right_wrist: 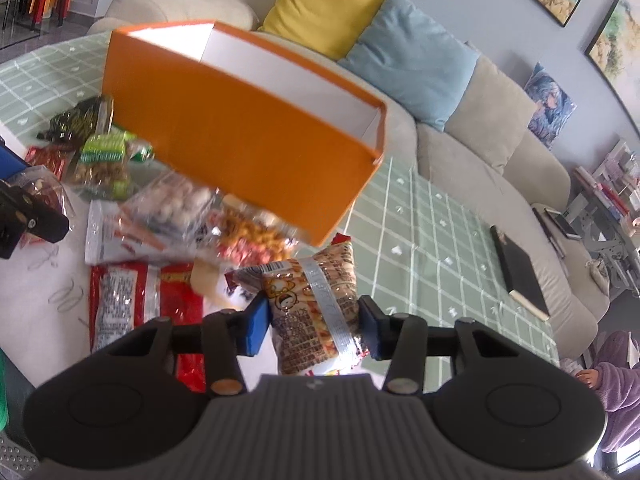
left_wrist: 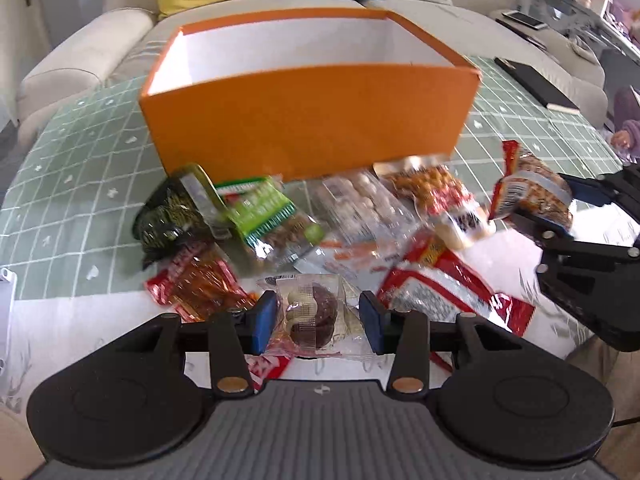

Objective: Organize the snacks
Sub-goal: 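Lift the peanut bag with the right gripper and drop it into the orange box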

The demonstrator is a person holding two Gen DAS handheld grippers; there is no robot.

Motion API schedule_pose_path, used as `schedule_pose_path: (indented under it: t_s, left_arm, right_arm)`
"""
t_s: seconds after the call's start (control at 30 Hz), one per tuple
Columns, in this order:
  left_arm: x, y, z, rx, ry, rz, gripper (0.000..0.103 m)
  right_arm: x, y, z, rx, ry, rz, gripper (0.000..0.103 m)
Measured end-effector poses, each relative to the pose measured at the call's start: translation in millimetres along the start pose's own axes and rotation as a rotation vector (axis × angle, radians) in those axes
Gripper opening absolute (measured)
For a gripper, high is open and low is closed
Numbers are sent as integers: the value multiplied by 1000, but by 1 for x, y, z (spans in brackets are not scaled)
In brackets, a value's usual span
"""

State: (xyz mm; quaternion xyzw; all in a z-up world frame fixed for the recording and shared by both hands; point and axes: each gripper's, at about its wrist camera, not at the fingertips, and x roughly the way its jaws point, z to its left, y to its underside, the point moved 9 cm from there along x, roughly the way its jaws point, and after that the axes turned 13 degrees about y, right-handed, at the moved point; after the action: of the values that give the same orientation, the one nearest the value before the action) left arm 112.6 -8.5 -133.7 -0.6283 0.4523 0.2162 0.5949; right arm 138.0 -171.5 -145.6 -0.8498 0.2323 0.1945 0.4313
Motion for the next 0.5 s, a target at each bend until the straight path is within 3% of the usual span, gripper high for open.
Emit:
schedule_pose_path:
  t_s: [0.23, 0.5]
  left_arm:
    - [-12, -31, 8, -5, -37, -47, 50]
    - [-30, -93, 19, -27, -29, -166, 49]
  right_arm:
    - [-9, -33, -22, 71, -37, -29, 44]
    - [-9, -100, -46, 259, -218, -46, 44]
